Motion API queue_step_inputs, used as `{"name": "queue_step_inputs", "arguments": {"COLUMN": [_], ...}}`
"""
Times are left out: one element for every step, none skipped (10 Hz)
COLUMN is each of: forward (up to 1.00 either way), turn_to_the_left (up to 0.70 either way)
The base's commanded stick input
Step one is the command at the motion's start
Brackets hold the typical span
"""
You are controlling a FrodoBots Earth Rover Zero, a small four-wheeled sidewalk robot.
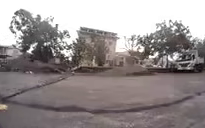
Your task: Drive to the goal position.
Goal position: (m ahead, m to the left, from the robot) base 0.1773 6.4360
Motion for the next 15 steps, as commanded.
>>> {"name": "queue_step_inputs", "arguments": {"forward": [0.00,0.00,0.70,0.70,0.70,0.70,0.70,0.70,0.70,0.70,0.70,0.70,0.70,0.70,0.70], "turn_to_the_left": [0.45,0.45,0.27,0.27,0.27,0.27,0.27,0.27,0.27,0.27,0.27,0.27,0.27,0.27,0.27]}}
